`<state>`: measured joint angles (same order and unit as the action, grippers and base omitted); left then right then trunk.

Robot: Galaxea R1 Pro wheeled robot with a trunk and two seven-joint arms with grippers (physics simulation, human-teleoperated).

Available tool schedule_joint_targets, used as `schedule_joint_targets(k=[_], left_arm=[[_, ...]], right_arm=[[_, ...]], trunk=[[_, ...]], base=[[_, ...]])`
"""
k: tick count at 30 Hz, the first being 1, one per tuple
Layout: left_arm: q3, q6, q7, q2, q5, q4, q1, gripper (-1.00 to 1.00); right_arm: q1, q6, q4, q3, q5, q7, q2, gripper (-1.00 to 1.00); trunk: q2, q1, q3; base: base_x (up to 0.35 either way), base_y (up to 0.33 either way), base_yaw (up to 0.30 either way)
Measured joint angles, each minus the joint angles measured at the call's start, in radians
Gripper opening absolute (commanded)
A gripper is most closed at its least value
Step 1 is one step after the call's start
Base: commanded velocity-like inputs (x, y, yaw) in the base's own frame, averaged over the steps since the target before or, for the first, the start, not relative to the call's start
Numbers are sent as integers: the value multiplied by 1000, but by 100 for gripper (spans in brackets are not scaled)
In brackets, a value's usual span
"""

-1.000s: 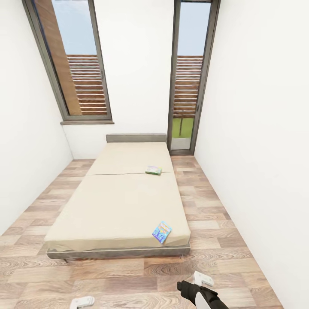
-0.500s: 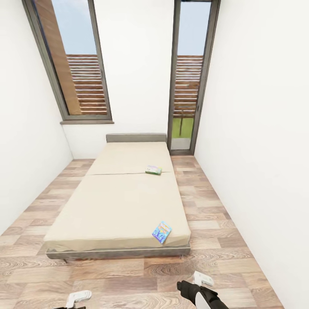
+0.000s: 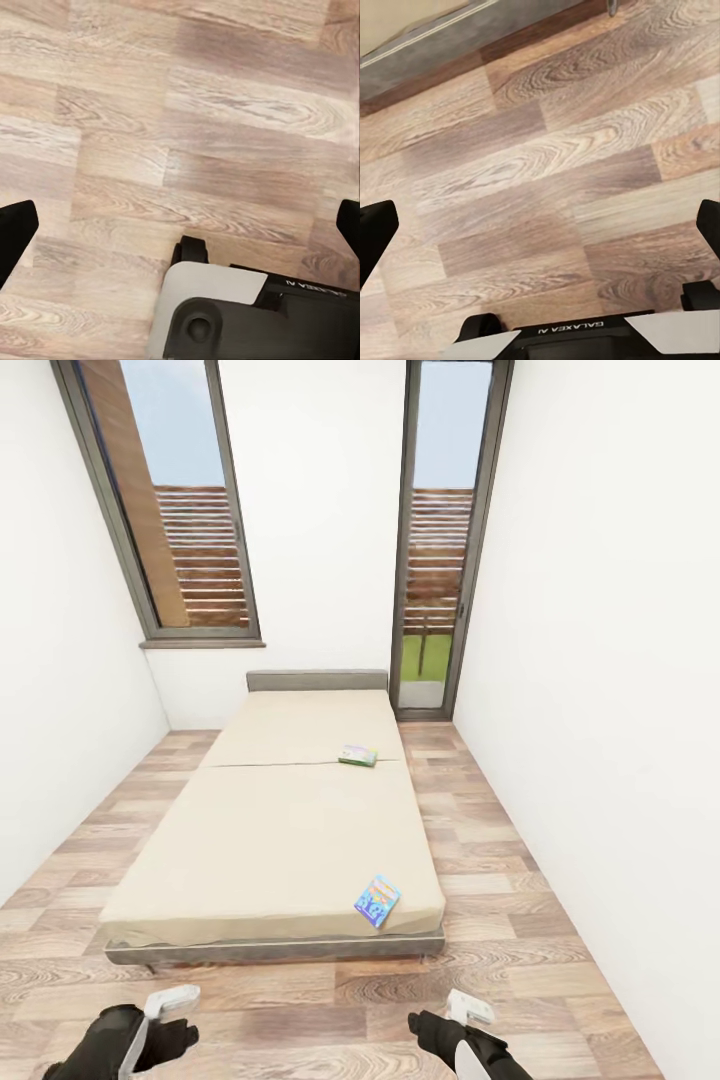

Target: Put all the toys in the child's room - the three board games (two on the bed and one on the table), the two jigsaw puzzles on the table, and the tennis ball on the table - inside the toy box on the table in the child's room.

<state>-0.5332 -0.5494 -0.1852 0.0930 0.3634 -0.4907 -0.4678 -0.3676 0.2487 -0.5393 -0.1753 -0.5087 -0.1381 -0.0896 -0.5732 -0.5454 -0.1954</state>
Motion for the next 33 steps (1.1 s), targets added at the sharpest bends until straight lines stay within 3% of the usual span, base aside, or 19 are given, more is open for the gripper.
schedule_joint_targets(k=[2, 8, 14, 20, 29, 33], left_arm=[[0, -78, -71, 0, -5, -63, -3, 100], [0, -233, -199, 0, -8, -202, -6, 100], [5, -359, -245, -7, -9, -285, -31, 100], [7, -415, -256, -7, -7, -300, -68, 100], [6, -426, -259, -1, -7, -303, -82, 100], [6, -426, -259, -1, -7, -303, -86, 100]], right_arm=[[0, -1, 0, 6, 0, 1, 0, 100], [0, -2, -1, 24, 0, 6, 0, 100], [0, -5, -7, 65, 2, 8, -6, 100], [0, -33, -13, 74, 14, 7, -16, 100], [-1, -77, -17, 87, 3, 7, -16, 100], [-2, -84, -25, 131, -34, 46, -10, 100]], trunk=[[-14, -8, -6], [-56, -31, -25], [-98, -54, -44], [-140, -77, -63], [-203, -111, -91], [-231, -127, -104]], base=[[0, 0, 0], [0, 0, 0], [0, 0, 0], [0, 0, 0], [0, 0, 0], [0, 0, 0]])
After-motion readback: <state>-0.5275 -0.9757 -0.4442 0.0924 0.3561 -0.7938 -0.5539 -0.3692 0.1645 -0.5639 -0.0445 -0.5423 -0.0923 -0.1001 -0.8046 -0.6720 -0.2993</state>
